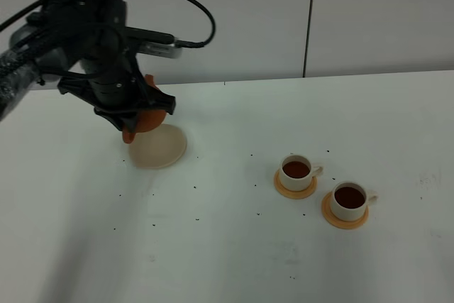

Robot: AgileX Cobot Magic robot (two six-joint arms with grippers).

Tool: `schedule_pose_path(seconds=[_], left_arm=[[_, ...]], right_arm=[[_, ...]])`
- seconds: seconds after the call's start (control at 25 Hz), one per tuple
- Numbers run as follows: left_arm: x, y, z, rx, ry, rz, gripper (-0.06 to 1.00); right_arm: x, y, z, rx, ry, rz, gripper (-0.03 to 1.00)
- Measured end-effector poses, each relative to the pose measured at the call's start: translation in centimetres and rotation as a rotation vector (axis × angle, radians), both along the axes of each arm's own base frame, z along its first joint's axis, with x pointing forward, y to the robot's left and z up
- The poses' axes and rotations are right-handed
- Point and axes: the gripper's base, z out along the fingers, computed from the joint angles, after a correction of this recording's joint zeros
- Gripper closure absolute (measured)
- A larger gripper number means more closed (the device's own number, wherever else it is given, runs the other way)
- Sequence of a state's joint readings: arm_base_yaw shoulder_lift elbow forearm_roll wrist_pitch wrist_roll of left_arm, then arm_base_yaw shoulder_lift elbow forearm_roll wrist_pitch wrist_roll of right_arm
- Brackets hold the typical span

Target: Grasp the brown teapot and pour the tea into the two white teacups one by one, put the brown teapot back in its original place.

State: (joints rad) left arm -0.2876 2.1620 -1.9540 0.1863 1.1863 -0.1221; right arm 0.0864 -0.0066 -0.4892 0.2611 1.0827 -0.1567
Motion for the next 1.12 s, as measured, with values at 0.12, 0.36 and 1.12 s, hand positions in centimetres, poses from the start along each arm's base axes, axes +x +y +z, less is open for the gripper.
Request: schedule_pose_path(seconds=[0.12, 0.36, 1.12], left_arm=[[0.2, 1.6, -0.6, -0.033, 0.034, 0.017, 0.77], [-0.6, 2.2, -5.4, -0.049, 0.107, 0.000, 0.77], [0.0, 1.0, -7.3, -0.175, 0.024, 0.016, 0.77]], right_arm=[[0.0, 0.0, 0.0, 0.000, 0.000, 0.000, 0.73], [0.0, 0.0, 0.0, 0.000, 0.000, 0.000, 0.73], [0.0, 0.0, 0.0, 0.000, 0.000, 0.000, 0.73]])
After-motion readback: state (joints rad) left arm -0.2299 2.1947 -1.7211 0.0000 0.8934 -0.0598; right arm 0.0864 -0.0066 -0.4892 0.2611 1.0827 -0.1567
